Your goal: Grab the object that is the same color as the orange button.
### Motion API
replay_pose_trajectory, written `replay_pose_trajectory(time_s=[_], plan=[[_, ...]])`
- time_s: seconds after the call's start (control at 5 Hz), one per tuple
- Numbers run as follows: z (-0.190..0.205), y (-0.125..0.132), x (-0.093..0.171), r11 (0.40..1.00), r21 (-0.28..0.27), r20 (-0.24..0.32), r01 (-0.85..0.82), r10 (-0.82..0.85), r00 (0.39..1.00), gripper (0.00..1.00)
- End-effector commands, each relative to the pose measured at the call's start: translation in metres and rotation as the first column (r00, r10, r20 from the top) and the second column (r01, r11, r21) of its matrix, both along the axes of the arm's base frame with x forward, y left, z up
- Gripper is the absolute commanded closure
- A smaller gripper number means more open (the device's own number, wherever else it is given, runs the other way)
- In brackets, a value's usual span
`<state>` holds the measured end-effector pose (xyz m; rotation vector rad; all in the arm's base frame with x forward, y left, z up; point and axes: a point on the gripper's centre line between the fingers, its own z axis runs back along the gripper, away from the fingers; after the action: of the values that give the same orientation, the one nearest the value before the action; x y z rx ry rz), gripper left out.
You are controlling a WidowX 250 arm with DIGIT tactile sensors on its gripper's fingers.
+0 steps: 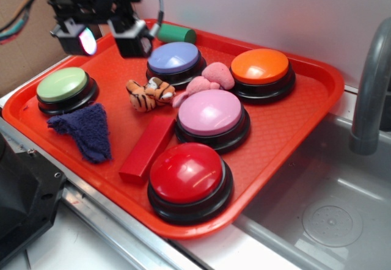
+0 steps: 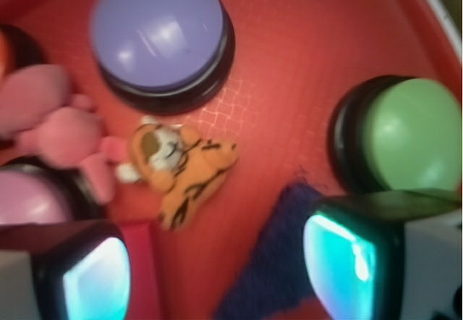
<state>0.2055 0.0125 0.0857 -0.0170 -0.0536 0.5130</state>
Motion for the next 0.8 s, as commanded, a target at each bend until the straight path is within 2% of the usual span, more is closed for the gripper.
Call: replay_pose_trajectory(time_s=[0.0, 0.2, 0.4, 0.6], plan=[[-0.032, 0.012, 0.013, 1.000, -0.019, 0.009, -0.016, 0.016, 1.000, 0.00], [-0.042, 0.011, 0.016, 1.000, -0.007, -0.008, -0.006, 0.006, 1.000, 0.00], [-0.043, 0.011, 0.019, 1.000, 0.006, -0.060, 0.006, -0.006, 0.998, 0.00], [-0.044, 0.009, 0.022, 0.999, 0.038, -0.084, -0.007, 0.010, 0.996, 0.00]])
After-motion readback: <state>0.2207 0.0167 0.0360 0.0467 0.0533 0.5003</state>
